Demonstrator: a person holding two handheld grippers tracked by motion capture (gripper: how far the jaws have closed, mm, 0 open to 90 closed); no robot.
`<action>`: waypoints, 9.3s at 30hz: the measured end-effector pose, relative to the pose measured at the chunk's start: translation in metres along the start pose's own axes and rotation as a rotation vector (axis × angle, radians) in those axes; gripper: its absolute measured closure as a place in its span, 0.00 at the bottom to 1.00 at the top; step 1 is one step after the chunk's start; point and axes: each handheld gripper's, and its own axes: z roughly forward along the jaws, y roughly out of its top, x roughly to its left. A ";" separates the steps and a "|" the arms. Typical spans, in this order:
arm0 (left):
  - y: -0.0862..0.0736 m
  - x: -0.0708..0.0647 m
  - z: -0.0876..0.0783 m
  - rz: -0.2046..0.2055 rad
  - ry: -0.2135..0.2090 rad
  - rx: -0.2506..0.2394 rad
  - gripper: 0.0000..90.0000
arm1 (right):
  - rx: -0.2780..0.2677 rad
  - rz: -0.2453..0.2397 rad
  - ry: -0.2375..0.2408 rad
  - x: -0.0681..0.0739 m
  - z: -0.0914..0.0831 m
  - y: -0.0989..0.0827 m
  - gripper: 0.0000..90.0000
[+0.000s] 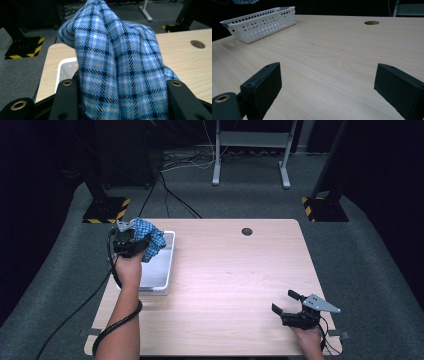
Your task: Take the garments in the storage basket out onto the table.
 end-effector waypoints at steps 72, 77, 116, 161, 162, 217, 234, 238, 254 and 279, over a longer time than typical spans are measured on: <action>0.009 -0.129 0.020 0.035 -0.225 -0.145 0.57 | 0.003 -0.005 0.000 0.001 0.000 0.000 0.07; 0.008 -0.140 0.023 0.050 -0.244 -0.137 0.57 | 0.003 -0.007 0.000 0.001 0.000 0.000 0.07; 0.001 -0.187 0.036 0.077 -0.319 -0.136 0.57 | 0.000 -0.011 0.004 0.001 0.000 0.000 0.07; -0.058 -0.193 0.077 0.073 -0.318 -0.014 0.57 | -0.001 -0.008 0.007 0.000 0.000 0.000 0.08; -0.060 -0.193 0.078 0.072 -0.317 -0.013 0.57 | -0.001 -0.008 0.006 0.001 0.000 0.000 0.08; -0.099 -0.195 0.100 0.086 -0.324 0.075 0.50 | -0.002 -0.006 0.009 0.000 0.000 0.000 0.08; -0.096 -0.195 0.098 0.075 -0.351 0.072 0.36 | -0.002 -0.008 0.008 0.000 0.000 0.000 0.08; -0.096 -0.195 0.097 0.072 -0.353 0.071 0.31 | -0.003 -0.008 0.008 0.000 0.000 0.000 0.08; -0.092 -0.196 0.095 0.075 -0.341 0.082 0.10 | -0.002 -0.010 0.008 0.001 0.000 0.000 0.08; -0.082 -0.195 0.085 0.079 -0.342 0.047 0.09 | -0.002 -0.012 0.006 0.001 0.000 0.000 0.08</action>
